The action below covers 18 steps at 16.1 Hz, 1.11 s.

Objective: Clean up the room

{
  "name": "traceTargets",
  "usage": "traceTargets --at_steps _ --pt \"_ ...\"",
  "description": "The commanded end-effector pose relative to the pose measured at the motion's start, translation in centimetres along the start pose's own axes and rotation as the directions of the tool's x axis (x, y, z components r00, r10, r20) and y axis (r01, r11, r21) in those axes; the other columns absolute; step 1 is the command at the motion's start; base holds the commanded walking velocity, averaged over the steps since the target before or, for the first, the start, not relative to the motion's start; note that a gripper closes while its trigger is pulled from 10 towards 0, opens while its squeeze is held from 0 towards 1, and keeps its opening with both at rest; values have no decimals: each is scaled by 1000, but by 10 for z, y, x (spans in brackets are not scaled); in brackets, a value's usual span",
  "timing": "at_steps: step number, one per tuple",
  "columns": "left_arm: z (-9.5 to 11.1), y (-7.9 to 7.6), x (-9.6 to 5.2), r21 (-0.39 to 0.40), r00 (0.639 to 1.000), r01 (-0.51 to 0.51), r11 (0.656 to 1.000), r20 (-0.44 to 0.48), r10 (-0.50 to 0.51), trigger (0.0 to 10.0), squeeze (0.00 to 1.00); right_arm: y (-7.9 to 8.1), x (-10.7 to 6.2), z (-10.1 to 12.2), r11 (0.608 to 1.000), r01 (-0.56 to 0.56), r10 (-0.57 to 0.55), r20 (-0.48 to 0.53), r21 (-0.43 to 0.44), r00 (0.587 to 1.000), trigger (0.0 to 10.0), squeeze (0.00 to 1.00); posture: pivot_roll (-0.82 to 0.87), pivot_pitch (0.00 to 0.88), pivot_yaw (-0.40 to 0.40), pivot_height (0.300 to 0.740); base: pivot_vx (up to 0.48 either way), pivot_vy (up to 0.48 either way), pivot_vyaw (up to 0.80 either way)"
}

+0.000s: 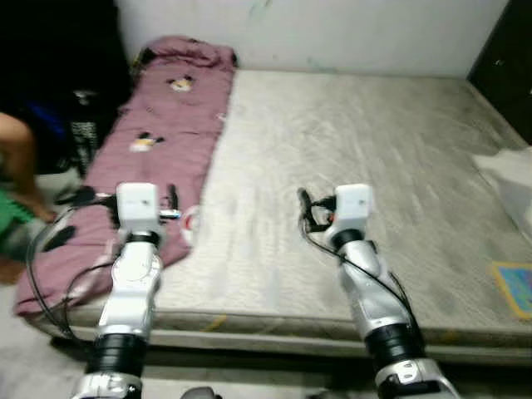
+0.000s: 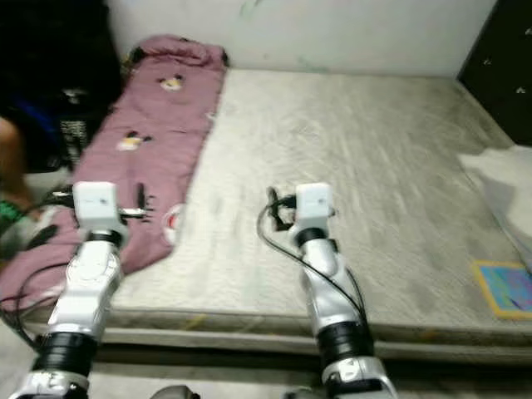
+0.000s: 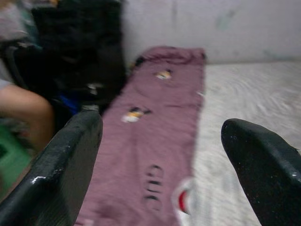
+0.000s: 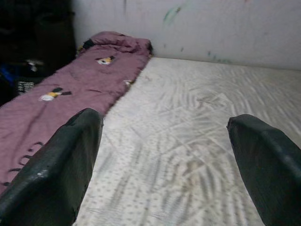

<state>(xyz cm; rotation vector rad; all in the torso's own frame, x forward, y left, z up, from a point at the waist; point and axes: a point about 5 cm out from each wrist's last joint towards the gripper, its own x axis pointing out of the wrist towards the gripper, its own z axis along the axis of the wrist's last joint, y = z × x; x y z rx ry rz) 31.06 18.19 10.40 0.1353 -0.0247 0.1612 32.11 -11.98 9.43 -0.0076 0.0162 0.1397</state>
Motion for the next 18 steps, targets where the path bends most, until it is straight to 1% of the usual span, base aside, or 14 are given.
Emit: traceTargets --at_steps 1,18 --pt "3 -12 0 -6 999 38 999 6 -38 10000 0 -14 -2 -1 999 43 -43 -9 -16 999 10000 0 30 0 4 740 0 480 0" --pt "1 -11 0 -16 1000 30 999 -2 -31 10000 0 -15 -1 -4 999 40 -41 -28 -10 999 10000 0 30 0 -2 740 0 480 0"
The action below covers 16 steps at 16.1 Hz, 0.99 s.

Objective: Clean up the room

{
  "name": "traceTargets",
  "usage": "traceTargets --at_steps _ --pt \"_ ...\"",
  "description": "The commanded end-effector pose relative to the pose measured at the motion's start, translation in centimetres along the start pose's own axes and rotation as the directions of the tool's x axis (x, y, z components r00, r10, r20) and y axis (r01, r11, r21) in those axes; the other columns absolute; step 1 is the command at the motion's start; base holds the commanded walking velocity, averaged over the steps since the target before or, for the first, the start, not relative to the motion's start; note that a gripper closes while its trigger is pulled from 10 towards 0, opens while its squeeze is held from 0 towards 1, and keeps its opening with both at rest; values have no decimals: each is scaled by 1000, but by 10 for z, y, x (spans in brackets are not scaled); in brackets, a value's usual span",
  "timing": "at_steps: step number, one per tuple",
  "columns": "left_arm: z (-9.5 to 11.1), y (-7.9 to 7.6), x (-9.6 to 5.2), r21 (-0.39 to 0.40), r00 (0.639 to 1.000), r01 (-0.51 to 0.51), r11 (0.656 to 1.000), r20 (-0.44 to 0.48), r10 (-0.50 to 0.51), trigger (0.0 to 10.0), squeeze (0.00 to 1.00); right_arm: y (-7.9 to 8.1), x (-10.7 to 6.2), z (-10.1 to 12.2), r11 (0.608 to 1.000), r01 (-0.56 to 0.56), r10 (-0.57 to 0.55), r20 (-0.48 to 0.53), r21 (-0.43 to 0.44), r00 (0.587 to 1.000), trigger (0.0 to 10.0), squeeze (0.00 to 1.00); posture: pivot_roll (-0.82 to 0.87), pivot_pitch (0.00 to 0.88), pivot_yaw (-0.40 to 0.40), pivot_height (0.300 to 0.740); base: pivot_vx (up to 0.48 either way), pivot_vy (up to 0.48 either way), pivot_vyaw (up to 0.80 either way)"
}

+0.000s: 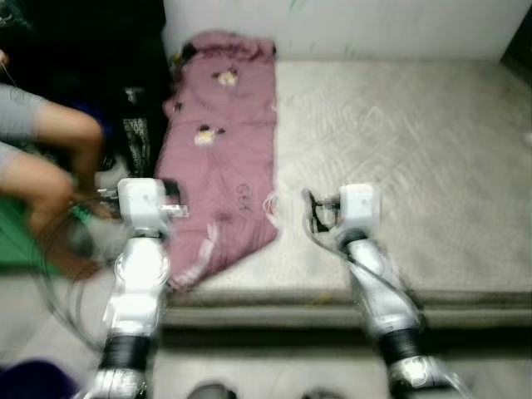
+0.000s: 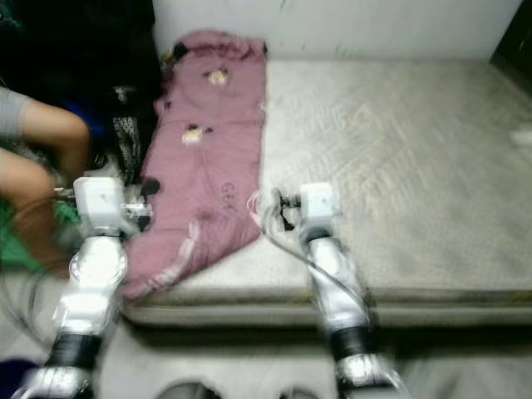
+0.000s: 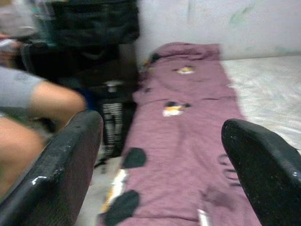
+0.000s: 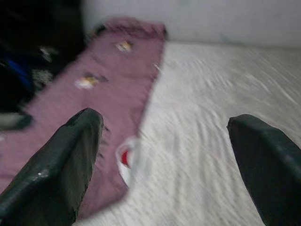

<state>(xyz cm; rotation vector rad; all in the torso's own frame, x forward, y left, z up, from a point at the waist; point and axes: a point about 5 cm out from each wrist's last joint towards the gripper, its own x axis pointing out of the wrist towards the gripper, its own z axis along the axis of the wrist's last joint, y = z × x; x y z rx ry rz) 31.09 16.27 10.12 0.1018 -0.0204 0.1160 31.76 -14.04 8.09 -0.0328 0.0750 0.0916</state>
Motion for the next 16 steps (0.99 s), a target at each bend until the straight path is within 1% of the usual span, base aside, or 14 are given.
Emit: traceTargets --at_steps 1,8,10,11,14,16 --pt "2 8 3 18 1000 -14 1000 1 14 10000 0 5 4 9 1000 -7 7 29 14 1000 10000 0 30 0 -2 740 0 480 0" --pt "1 9 4 18 1000 -21 1000 -11 21 10000 0 5 5 9 1000 -6 6 29 10 1000 10000 0 31 0 0 740 0 480 0" --pt "3 9 3 30 1000 -20 999 10 19 10000 0 5 5 9 1000 -4 3 29 11 1000 10000 0 29 0 0 740 0 480 0" --pt "5 11 2 62 999 -25 998 42 22 10000 0 5 5 9 1000 -1 0 29 11 1000 10000 0 28 0 0 740 0 0 0" --pt "8 9 2 22 998 27 999 52 -28 10000 0 4 5 9 1000 0 0 29 10 1000 10000 0 27 0 2 740 0 0 0" --pt "9 8 1 20 997 41 999 61 -43 10000 0 4 5 9 1000 0 -1 28 12 1000 10000 0 27 0 2 740 0 0 0"
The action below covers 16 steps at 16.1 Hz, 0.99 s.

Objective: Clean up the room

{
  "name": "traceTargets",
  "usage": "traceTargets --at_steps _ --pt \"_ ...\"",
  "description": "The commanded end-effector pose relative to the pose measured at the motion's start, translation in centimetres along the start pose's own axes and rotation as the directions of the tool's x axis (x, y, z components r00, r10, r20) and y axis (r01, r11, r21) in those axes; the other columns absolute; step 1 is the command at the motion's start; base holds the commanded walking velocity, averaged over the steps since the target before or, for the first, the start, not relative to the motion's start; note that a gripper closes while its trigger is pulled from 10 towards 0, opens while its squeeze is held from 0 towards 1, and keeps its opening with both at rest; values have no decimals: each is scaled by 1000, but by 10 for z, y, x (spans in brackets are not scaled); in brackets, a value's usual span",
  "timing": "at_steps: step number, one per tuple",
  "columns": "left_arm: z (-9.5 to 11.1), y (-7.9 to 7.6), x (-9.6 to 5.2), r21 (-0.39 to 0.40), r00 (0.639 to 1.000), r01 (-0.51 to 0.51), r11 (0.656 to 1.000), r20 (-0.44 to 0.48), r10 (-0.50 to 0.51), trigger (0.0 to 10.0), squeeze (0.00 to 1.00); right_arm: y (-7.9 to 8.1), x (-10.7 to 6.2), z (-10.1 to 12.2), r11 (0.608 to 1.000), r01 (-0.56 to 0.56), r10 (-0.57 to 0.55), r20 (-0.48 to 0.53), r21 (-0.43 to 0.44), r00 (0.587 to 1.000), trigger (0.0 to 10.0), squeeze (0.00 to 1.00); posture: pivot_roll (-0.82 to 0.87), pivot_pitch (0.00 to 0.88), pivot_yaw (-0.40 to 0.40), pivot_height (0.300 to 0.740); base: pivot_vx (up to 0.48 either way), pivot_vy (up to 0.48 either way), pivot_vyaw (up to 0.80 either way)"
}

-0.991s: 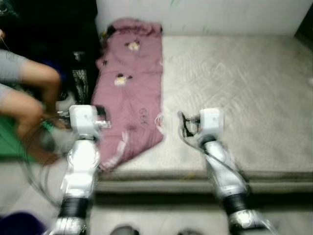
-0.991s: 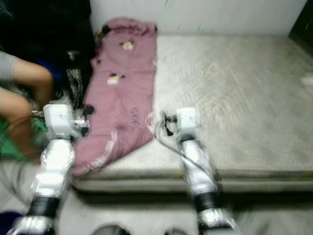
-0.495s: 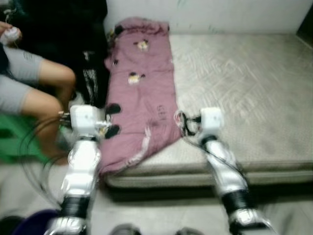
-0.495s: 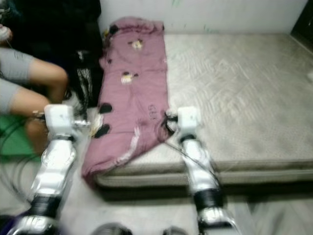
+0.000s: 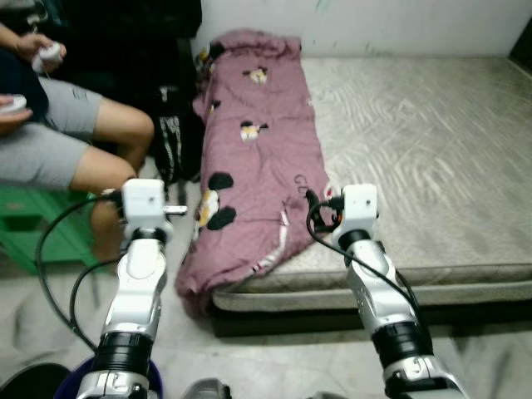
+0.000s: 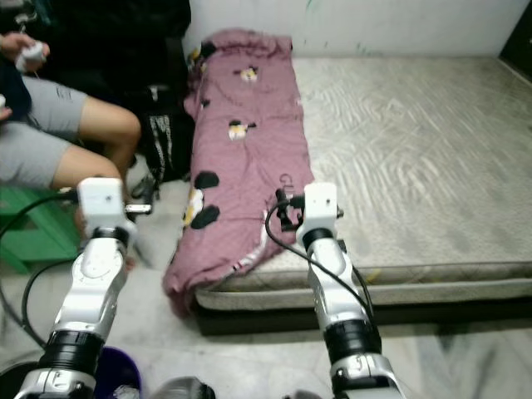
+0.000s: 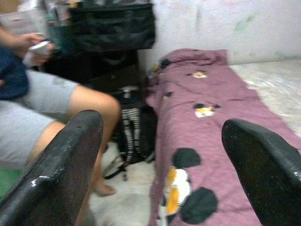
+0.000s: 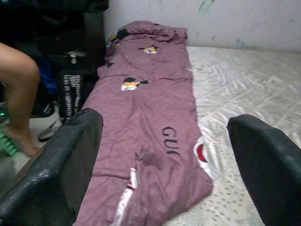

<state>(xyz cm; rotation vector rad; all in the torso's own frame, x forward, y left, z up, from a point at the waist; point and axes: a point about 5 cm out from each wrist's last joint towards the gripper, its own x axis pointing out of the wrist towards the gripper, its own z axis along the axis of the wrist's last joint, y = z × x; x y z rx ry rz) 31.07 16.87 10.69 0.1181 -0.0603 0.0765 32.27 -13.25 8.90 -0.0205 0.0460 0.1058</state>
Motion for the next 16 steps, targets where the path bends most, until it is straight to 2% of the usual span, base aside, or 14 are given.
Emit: traceTargets --at_steps 1,16 --pt "4 1 0 -1 1000 14 1000 23 -14 10000 0 -3 0 1 1000 16 -16 -2 2 1000 10000 0 27 0 1 740 0 0 0" --pt "3 0 -1 -15 999 49 999 14 -49 10000 0 -2 0 0 1000 16 -15 -3 9 1000 10000 0 26 0 4 740 357 0 -27"
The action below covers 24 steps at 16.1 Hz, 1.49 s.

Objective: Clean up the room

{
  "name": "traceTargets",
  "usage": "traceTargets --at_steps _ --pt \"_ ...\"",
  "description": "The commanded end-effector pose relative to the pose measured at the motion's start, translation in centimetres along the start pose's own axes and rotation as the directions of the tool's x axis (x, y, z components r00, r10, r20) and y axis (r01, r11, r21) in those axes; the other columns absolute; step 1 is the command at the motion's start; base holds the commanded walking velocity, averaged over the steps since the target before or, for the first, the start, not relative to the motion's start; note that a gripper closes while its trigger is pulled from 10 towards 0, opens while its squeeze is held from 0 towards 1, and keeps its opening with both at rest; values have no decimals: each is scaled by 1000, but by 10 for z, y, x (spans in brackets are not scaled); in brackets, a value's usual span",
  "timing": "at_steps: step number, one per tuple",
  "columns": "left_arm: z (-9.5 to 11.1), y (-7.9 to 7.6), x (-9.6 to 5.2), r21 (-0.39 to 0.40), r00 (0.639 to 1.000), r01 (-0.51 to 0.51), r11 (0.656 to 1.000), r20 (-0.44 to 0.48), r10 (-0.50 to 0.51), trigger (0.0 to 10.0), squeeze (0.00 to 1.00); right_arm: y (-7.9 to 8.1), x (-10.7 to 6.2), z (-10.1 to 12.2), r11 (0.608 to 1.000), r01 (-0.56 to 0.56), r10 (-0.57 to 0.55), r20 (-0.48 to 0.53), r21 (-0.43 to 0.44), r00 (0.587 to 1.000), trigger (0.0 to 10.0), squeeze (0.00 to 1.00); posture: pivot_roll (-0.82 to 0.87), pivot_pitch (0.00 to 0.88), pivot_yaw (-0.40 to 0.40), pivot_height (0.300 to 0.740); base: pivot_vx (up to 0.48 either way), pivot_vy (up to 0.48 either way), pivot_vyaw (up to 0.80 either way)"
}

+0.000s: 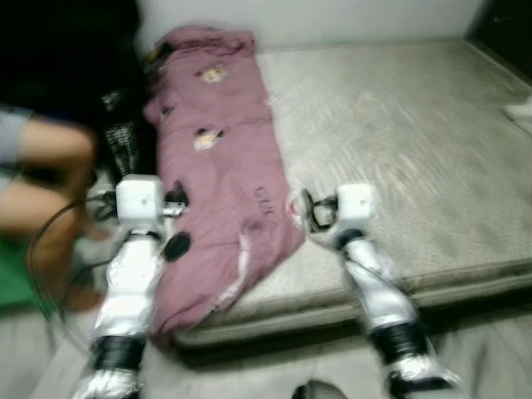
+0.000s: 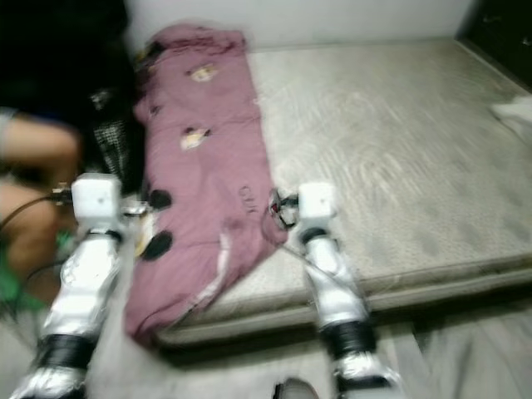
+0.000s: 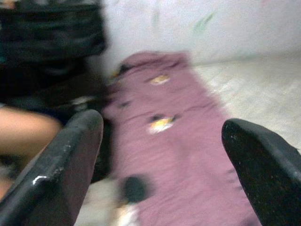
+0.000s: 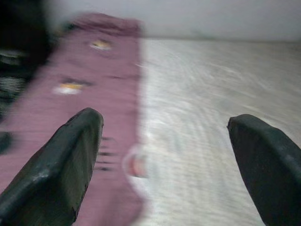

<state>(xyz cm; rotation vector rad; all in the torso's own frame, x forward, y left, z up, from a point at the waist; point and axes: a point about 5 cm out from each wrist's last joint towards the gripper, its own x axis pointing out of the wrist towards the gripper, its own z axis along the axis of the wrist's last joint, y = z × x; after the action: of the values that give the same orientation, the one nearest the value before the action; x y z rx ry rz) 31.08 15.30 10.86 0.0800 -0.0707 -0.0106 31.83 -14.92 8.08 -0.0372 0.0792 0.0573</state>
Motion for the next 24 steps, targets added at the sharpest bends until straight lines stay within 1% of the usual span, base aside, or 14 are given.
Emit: traceTargets --at_steps 1,3,5,7,9,10,13,15,16,17,19,20,22,24 --pt "0 16 -2 23 999 -37 999 2 37 10000 0 14 4 10 999 -34 33 32 22 999 10000 0 26 0 4 740 371 0 0" --pt "3 17 -2 23 997 -70 997 31 69 10000 0 14 4 9 999 -35 34 30 23 999 10000 0 29 0 2 740 172 0 0" --pt "-5 17 -1 18 988 -138 990 -65 139 10000 0 14 4 9 999 -36 35 28 24 999 10000 0 30 0 3 740 0 0 0" --pt "-3 17 -3 68 987 -143 987 -59 147 10000 0 14 4 9 999 -35 34 26 26 999 10000 0 30 0 3 740 0 0 0" --pt "-2 12 -5 -96 1000 -3 995 -22 1 10000 0 14 4 8 999 -34 33 25 27 999 10000 0 29 0 4 740 0 0 0" --pt "-5 18 -6 3 997 -70 998 -38 70 10000 0 15 4 8 999 -35 34 25 27 999 10000 0 31 0 2 740 0 0 0" --pt "-7 18 -11 -20 997 -66 998 -45 65 10000 0 14 4 8 999 -40 39 24 26 999 10000 0 37 0 -9 740 0 0 0" --pt "-4 15 -13 65 994 -106 992 -9 107 10000 0 16 4 6 998 -50 50 8 31 999 10000 0 45 0 -14 740 0 0 0" --pt "-7 11 -14 26 996 -67 997 -65 68 10000 0 18 5 7 997 -60 60 6 51 998 10000 0 46 0 -15 740 0 0 0" --pt "-8 8 -17 7 997 -42 999 -59 42 10000 0 24 5 11 996 -77 76 23 36 997 10000 0 45 0 -14 740 0 0 800" --pt "-9 8 -18 32 998 -44 999 -52 46 10000 0 26 4 8 996 -84 84 17 23 996 10000 0 52 0 -14 740 0 0 800" --pt "-8 8 -17 13 997 -56 998 -58 56 10000 0 22 2 1 997 -68 68 -4 -19 998 10000 0 57 0 -13 740 0 0 0" --pt "-5 7 -18 36 998 -21 999 -54 23 10000 0 16 1 0 999 -47 48 -13 12 999 10000 0 42 0 -8 740 0 0 0" --pt "-8 7 -19 -24 997 -27 999 -77 25 10000 0 15 -3 -2 999 -45 45 -22 4 999 10000 0 32 0 -2 740 0 0 0"
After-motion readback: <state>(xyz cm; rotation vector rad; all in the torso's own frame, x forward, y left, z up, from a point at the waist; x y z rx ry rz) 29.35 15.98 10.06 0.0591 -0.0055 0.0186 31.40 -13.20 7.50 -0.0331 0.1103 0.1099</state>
